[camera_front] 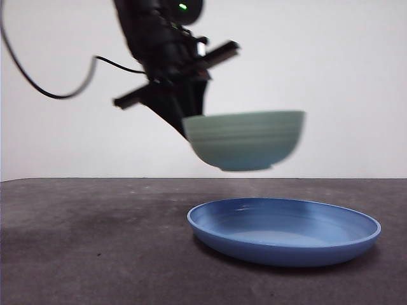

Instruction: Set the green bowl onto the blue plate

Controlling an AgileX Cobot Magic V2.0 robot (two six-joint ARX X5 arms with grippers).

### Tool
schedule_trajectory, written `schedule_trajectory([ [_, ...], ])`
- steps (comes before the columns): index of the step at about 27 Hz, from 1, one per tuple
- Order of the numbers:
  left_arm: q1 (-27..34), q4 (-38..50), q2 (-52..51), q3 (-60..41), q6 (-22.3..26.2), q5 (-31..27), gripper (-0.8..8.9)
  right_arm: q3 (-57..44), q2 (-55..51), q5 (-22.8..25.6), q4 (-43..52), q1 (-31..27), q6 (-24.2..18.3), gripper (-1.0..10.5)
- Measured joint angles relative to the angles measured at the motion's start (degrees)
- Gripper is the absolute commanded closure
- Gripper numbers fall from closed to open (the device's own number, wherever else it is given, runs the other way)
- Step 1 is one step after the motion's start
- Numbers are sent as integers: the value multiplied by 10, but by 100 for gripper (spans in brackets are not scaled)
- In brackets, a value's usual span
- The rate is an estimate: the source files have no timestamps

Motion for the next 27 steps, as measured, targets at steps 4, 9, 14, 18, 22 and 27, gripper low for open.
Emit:
schedule_trajectory([
  [4,-23,5,44,28,0,0,799,0,0,0,0,0,0,340],
  [9,-40,12,96,50,0,-1,799,0,0,0,0,0,0,340],
  [14,-45,28,121,50,0,-12,799,0,0,0,0,0,0,340],
  [18,-51,37,122,50,0,-41,799,0,0,0,0,0,0,340],
  [22,-53,32,122,50,0,-50,799,0,0,0,0,0,0,340],
  [27,-53,17,126,50,0,-49,794,0,0,0,0,0,0,340],
])
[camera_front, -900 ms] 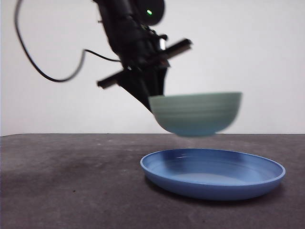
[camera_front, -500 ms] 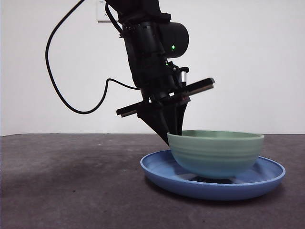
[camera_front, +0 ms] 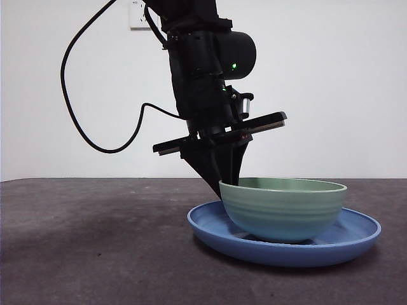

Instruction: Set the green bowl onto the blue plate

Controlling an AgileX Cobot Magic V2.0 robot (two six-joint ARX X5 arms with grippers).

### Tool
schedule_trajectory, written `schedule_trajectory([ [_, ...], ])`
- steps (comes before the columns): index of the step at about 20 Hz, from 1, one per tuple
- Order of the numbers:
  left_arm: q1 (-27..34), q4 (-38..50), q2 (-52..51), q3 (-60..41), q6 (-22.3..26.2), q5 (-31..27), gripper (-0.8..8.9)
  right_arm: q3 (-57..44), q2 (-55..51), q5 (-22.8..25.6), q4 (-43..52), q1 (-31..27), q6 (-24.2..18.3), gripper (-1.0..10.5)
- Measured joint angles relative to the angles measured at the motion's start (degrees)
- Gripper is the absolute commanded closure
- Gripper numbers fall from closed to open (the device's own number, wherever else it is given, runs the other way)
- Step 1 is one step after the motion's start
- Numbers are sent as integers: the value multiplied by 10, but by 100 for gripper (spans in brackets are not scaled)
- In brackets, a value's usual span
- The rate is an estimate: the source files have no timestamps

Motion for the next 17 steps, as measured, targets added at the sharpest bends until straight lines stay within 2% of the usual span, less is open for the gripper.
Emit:
schedule_trajectory([
  [2,0,3,0,0,0,0,793,0,0,0,0,0,0,340],
  [4,0,5,0,0,0,0,745,0,0,0,0,0,0,340],
  [7,0,3,0,0,0,0,512,0,0,0,0,0,0,340],
  [13,4,-30,-11,23,0,-1,283,0,0,0,0,0,0,340],
  [17,7,-63,-108,25,24,-25,273,0,0,0,0,0,0,340],
])
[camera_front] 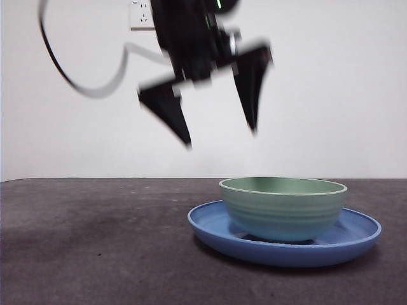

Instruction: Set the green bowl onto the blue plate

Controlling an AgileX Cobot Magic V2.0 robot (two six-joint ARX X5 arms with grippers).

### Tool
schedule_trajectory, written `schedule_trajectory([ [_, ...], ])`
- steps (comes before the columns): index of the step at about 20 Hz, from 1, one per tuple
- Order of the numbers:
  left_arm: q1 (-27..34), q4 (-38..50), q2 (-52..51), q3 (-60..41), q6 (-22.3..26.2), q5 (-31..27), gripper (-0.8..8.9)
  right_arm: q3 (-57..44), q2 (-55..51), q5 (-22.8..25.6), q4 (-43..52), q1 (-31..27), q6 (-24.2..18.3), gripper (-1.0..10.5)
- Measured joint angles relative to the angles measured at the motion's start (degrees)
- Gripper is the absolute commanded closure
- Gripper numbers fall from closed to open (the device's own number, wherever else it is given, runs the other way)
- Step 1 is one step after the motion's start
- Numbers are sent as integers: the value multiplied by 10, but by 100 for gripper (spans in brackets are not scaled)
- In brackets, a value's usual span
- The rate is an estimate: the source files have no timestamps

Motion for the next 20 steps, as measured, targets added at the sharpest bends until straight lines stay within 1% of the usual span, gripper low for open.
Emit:
schedule_trajectory([
  [2,0,-20,-59,2,18,-23,238,0,0,0,0,0,0,340],
  [3,0,-28,-87,3,24,-30,236,0,0,0,0,0,0,340],
  [6,3,-45,-147,1,40,-33,237,0,0,0,-3,0,0,340],
  [8,3,-46,-197,-30,56,-33,238,0,0,0,-15,0,0,340],
  [11,4,-30,-285,-120,82,-33,238,0,0,0,-23,0,0,340],
  [15,15,33,-427,-261,106,-33,238,0,0,1,-24,0,0,340],
  [18,28,65,-548,-365,111,-33,238,0,0,1,-24,0,0,340],
  [19,32,70,-586,-398,111,-27,238,0,0,1,-24,0,0,340],
  [20,35,78,-621,-428,112,-10,238,0,0,1,-24,0,0,340],
])
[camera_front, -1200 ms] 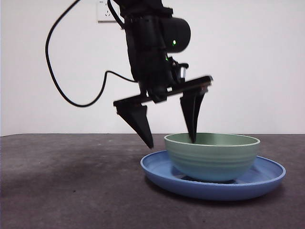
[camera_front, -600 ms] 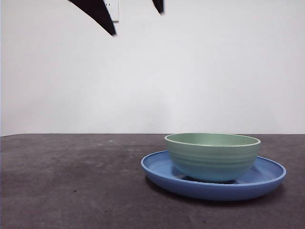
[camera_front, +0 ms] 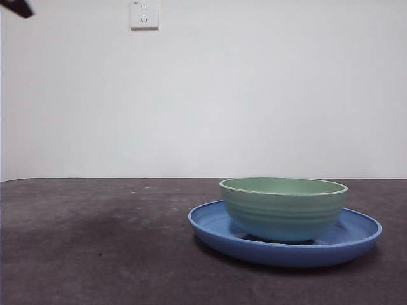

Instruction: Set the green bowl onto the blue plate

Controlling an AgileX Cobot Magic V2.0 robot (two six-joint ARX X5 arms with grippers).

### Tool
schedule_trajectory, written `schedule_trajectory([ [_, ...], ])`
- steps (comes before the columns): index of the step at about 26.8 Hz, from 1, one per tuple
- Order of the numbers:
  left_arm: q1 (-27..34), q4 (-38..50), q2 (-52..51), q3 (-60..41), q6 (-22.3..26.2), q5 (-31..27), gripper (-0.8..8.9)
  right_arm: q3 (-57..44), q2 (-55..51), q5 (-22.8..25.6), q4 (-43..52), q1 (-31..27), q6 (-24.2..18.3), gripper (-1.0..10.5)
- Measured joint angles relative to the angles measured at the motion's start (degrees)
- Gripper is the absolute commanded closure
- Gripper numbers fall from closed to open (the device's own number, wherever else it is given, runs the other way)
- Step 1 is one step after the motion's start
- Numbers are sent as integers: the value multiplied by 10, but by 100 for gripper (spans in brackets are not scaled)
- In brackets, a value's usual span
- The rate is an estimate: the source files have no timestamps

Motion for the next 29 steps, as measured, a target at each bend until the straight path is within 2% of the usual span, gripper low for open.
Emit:
schedule_trajectory([
  [4,2,-2,-115,-60,0,94,252,0,0,0,-1,0,0,340],
  [7,2,-23,-162,-60,-3,125,252,0,0,0,-1,0,0,340],
  [12,2,-25,-185,-60,-5,125,252,0,0,0,-10,0,0,340],
  [18,2,-22,-190,-60,-5,125,252,0,22,0,-67,0,0,340],
  [24,2,-22,-190,-60,-5,125,252,0,106,13,-131,0,-7,340],
  [29,2,-22,-190,-60,-7,125,252,0,192,26,-122,0,-28,341],
])
